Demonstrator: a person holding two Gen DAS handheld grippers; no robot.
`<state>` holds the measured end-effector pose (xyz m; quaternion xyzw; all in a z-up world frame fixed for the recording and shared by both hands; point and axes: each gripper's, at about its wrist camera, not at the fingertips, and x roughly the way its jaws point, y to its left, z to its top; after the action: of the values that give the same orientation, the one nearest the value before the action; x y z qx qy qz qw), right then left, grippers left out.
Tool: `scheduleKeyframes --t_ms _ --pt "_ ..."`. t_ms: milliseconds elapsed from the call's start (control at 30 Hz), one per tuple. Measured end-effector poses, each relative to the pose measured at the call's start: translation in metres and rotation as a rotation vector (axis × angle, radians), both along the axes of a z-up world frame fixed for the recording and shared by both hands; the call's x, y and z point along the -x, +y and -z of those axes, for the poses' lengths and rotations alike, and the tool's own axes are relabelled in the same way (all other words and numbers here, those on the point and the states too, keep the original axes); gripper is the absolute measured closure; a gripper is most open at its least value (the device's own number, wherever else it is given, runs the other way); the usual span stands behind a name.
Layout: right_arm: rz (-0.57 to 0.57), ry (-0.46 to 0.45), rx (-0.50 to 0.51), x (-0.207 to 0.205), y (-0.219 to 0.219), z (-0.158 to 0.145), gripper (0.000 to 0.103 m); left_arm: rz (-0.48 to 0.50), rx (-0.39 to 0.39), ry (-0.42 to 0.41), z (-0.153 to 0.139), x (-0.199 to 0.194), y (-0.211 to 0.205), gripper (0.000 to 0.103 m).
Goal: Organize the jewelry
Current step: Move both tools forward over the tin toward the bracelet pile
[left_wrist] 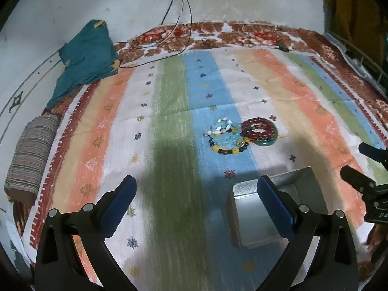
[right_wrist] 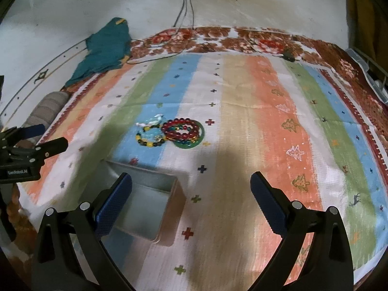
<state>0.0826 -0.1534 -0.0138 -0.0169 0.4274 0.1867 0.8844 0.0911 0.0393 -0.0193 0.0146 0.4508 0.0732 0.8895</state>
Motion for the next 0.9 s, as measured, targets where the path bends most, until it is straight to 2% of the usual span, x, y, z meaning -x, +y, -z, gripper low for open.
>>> scheduleKeyframes --t_ms 267,600,733,900 --pt "0.002 0.004 0.007 -0.012 0.002 0.002 0.004 -0.038 -0.002 0.019 0.004 -0.015 0.007 0.005" --pt "-0.002 0.029 0.024 -0.028 0.009 0.011 0.004 -0.081 0.030 0.071 0.021 -0.043 0.023 0.006" --pt "-0.007 0.035 -0.005 -0.031 0.009 0.010 0.004 -0.080 0.027 0.091 0.030 -0.052 0.024 0.006" --pt "0.009 0.051 0.008 -0.043 0.010 0.017 0.004 -0.071 0.048 0.088 0.031 -0.062 0.025 0.006"
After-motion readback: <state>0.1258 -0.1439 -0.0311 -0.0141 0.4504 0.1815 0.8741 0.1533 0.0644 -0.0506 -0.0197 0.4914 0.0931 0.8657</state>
